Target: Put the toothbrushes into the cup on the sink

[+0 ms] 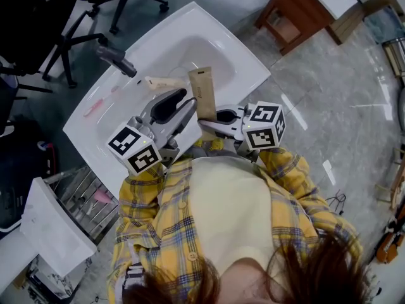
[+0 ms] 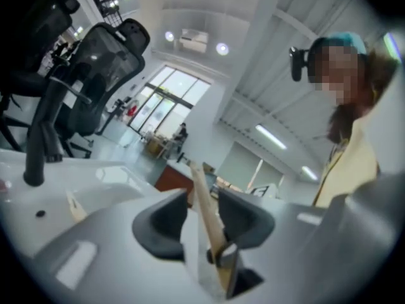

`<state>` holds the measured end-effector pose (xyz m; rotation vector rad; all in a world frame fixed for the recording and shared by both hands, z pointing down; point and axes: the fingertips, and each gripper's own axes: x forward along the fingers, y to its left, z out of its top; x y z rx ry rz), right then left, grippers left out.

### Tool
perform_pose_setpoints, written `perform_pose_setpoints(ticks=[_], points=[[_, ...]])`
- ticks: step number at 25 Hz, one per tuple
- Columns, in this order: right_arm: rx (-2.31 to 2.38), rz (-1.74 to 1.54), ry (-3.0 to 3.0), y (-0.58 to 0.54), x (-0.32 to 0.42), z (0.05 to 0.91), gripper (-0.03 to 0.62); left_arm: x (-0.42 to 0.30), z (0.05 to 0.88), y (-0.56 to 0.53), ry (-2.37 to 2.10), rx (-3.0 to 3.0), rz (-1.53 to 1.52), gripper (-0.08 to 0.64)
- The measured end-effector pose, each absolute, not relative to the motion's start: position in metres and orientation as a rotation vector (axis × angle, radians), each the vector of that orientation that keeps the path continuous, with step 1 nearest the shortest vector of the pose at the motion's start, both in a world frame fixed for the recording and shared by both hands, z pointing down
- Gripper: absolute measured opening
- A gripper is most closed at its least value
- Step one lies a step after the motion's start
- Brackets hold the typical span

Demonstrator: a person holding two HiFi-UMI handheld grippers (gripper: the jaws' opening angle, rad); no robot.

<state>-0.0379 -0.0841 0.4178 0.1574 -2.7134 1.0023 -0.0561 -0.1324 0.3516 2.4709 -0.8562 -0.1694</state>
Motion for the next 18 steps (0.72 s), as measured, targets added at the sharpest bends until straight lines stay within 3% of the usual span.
perform_pose_setpoints(ticks=[10, 13, 18], points=[[0.075, 0.895, -2.703, -0.072, -0.04, 0.416, 0.042, -0.036, 0.349, -0.142, -0.743, 2.506, -0.151, 0.141], [0.072, 0.867, -2.694, -0.07, -0.04, 0.418, 0.042, -0.034, 0.347, -0.141, -0.721, 2.514, -0.158, 0.092], [0.07, 0.875, -2.695, -0.07, -0.037, 0.418, 0.043, -0.033, 0.344, -0.139, -0.685, 2.53, -0.183, 0.08]])
